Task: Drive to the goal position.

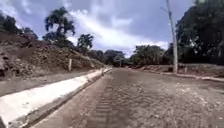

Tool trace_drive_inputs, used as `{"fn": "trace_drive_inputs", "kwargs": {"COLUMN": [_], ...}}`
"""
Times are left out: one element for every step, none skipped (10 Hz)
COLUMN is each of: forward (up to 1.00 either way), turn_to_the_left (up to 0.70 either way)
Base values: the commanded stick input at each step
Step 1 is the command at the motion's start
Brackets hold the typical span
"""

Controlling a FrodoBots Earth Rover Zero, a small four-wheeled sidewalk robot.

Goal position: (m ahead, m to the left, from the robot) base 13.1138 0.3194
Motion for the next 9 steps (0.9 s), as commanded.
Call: {"fn": "trace_drive_inputs", "kwargs": {"forward": [1.0, 1.0, 1.0, 1.0, 1.0, 1.0, 1.0, 1.0, 1.0], "turn_to_the_left": [0.0, 0.0, 0.0, 0.0, 0.0, 0.0, 0.0, 0.0, 0.0]}}
